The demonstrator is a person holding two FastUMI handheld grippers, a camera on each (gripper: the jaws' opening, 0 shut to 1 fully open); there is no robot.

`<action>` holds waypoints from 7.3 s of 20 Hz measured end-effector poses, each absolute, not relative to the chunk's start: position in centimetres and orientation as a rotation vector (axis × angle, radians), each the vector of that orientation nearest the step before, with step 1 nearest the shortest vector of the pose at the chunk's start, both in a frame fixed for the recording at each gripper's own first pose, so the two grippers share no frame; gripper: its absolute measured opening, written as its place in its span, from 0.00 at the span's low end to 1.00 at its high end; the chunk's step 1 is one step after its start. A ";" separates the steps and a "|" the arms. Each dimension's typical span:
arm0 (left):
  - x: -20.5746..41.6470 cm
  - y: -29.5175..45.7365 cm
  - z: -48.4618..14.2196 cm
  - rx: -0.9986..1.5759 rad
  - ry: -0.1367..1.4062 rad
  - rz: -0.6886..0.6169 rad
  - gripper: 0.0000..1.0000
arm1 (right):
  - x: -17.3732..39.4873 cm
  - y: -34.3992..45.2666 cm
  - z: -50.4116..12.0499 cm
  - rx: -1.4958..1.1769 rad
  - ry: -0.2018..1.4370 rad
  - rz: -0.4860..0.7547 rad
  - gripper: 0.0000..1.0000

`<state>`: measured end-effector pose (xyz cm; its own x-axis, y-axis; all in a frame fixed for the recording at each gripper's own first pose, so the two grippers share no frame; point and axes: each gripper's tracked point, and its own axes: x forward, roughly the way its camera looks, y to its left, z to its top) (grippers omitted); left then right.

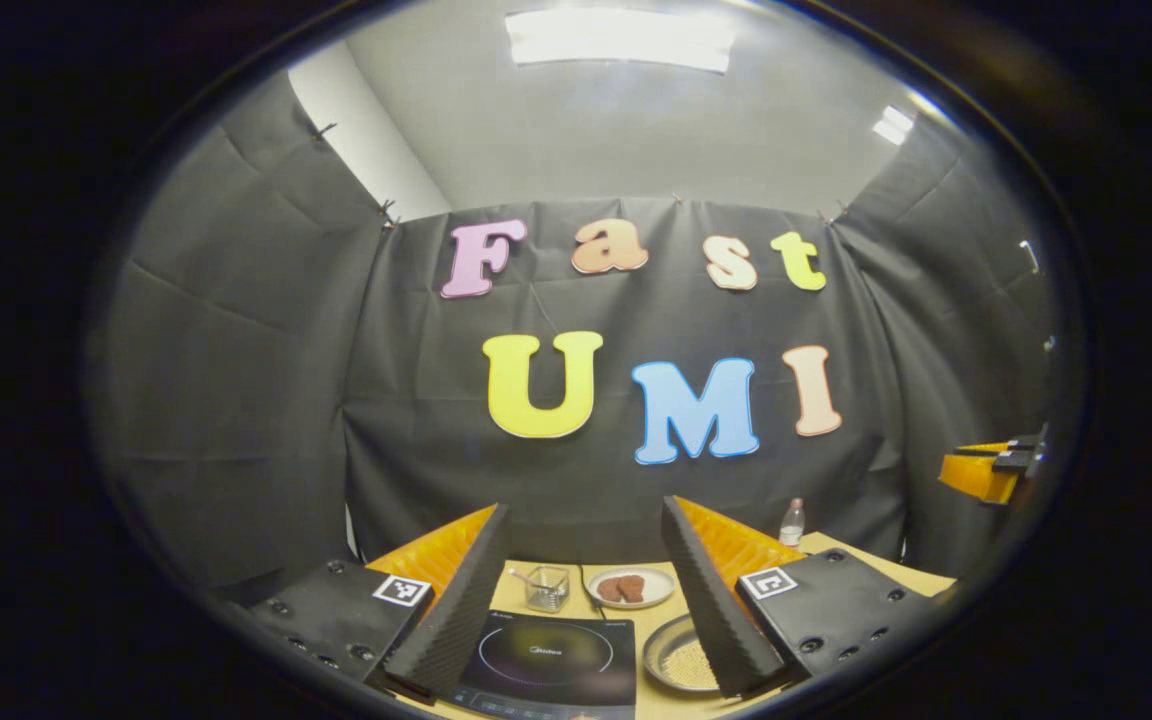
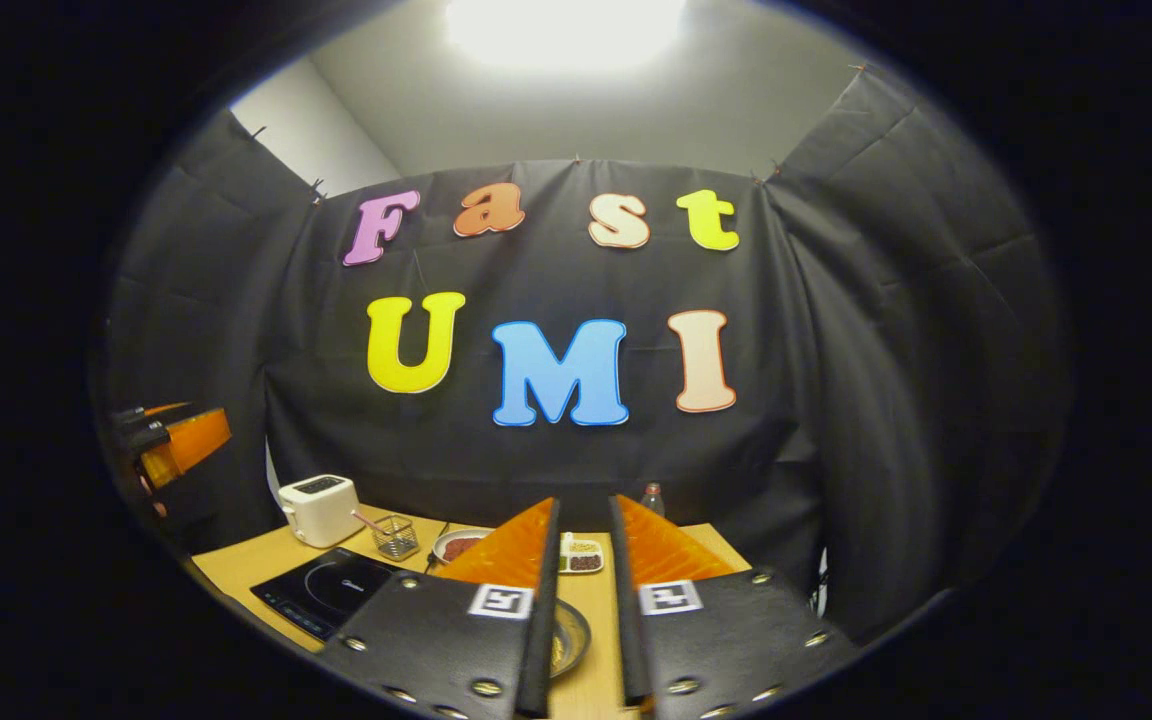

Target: First push the handle of the pot to place it horizontally, then grasp the pot with both hands and set it on the induction cooktop.

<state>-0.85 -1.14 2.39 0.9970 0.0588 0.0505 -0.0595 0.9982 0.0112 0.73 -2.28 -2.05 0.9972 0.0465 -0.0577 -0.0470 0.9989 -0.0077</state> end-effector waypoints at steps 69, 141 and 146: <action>7.0 12.4 -6.8 -0.016 0.057 0.168 1.00 | -5.5 19.0 -36.6 -0.122 1.051 0.617 0.01; 10.8 -5.6 -10.7 0.064 0.192 0.189 1.00 | 10.5 -8.4 -38.5 -0.235 0.981 0.142 0.01; 11.5 -6.3 -12.7 0.062 0.222 0.147 0.97 | 10.6 -9.6 -35.8 -0.182 0.859 0.062 0.01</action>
